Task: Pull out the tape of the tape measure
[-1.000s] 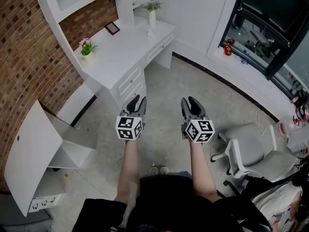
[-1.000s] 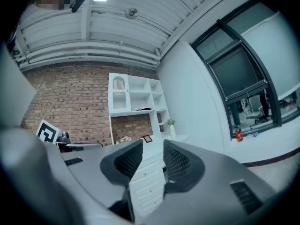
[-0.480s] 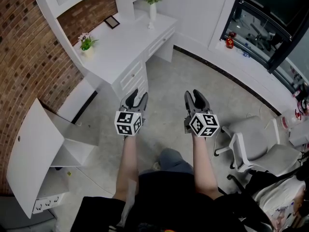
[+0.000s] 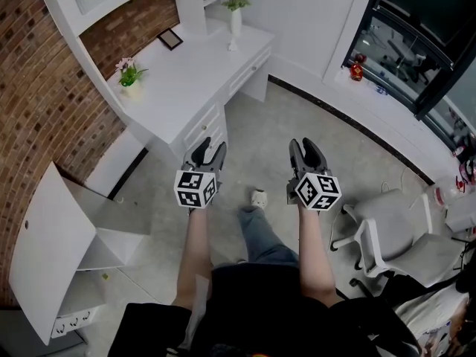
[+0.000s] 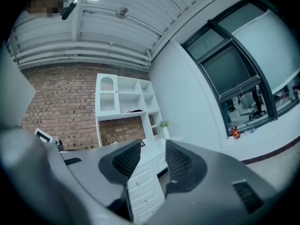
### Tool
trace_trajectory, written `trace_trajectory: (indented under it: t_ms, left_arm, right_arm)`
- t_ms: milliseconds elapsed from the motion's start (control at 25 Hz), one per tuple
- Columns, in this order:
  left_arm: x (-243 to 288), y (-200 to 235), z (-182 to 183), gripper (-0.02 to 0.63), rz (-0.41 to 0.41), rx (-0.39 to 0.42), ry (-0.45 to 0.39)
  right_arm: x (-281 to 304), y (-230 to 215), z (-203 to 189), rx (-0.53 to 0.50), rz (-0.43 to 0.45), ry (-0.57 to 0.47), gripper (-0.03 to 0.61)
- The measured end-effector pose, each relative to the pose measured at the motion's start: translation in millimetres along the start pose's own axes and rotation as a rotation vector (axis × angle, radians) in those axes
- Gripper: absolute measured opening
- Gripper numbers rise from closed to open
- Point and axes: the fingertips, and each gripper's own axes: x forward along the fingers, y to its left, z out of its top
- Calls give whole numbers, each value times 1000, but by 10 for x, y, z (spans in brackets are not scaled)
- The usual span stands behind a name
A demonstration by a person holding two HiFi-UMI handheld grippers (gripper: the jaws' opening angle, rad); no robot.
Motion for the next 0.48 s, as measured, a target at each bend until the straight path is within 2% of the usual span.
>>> trace_trajectory:
  t_ms: [200,360,480]
  left_arm:
    - [663,429,-30,158,36,3,0]
    - [1432,906,-135,158,83,-16,30]
    - [2103,1305,-26,158,121,-20,20]
  right_arm:
    - [801,-351,-30,7,15,-12,144]
    - [1750,-685,-99,16,45,4,144]
    - [2564,-956,-23,10,81,10,144]
